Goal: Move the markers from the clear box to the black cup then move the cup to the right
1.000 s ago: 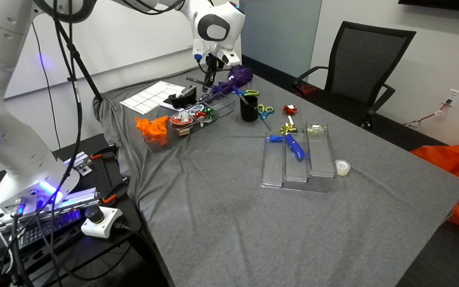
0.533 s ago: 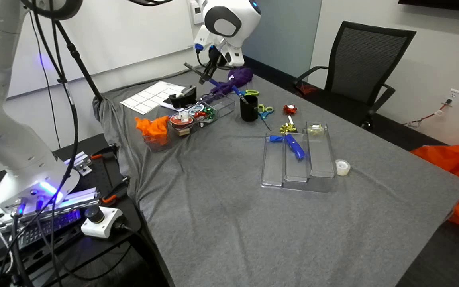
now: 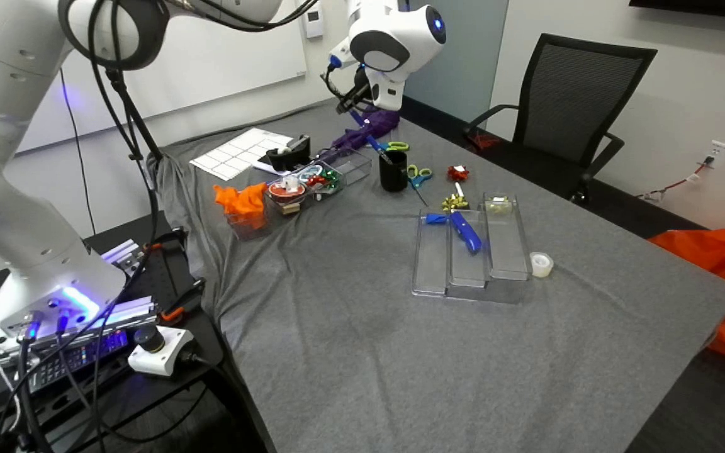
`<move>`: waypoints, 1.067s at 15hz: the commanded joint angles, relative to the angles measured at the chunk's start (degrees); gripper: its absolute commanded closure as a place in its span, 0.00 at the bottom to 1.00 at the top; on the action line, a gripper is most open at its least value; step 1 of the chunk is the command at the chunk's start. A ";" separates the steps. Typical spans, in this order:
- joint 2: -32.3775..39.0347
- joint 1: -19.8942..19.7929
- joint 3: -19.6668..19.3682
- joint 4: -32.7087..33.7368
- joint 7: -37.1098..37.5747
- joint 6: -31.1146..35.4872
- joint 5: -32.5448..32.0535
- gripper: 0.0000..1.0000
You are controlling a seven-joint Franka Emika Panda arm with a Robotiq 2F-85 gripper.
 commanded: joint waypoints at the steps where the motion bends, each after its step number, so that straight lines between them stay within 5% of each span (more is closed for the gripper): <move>1: 7.25 -1.33 1.25 10.85 8.77 -0.90 5.01 0.96; 7: 17.28 -0.24 2.48 22.84 23.28 0.97 6.07 0.96; 8: 12.63 -0.24 1.48 16.41 19.09 0.53 6.09 0.83; 14: 16.31 0.00 2.01 20.85 22.21 0.97 6.09 0.83; 15: 16.31 0.00 2.01 21.03 22.33 0.97 6.09 0.96; 16: 16.62 -0.36 2.02 21.41 22.82 0.70 6.23 0.96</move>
